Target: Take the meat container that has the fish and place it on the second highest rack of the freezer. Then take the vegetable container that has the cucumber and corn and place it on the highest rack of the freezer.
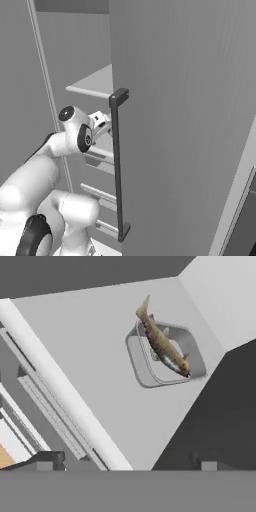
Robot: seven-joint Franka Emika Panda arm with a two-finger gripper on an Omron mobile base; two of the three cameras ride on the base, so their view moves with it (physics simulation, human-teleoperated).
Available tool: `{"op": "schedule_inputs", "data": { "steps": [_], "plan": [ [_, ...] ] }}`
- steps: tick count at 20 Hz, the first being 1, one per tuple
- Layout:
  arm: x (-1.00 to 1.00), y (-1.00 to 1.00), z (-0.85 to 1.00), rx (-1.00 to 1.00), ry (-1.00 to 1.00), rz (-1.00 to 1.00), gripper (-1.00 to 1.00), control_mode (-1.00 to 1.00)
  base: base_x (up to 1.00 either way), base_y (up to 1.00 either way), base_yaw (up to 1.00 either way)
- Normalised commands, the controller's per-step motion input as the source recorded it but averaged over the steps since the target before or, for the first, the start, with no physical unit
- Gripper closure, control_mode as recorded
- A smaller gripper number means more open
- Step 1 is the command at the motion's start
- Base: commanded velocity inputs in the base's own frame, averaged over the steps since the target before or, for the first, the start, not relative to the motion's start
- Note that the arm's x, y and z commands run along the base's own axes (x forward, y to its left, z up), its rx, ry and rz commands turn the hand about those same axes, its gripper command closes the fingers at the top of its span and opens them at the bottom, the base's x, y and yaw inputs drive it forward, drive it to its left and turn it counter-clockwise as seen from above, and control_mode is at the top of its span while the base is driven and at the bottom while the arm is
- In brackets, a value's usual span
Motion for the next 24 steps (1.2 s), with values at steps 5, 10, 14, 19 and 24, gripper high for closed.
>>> {"op": "schedule_inputs", "data": {
  "steps": [5, 10, 14, 19, 24],
  "plan": [
    [-0.99, 0.00, 0.37, 0.35, 0.03, -0.29, -1.00, -1.00, 0.00, 0.00, 0.00],
    [-0.97, 0.00, 0.35, 0.33, 0.00, -0.33, -1.00, -1.00, 0.00, 0.00, 0.00],
    [-0.86, -0.14, 0.56, 0.30, -0.01, -0.33, -1.00, -1.00, 0.00, 0.00, 0.00],
    [-0.43, -0.06, 0.82, 0.16, -0.01, -0.21, -1.00, -1.00, 0.00, 0.00, 0.00],
    [-0.69, 0.00, 0.53, 0.09, 0.00, -0.11, -1.00, -1.00, 0.00, 0.00, 0.00]
  ]
}}
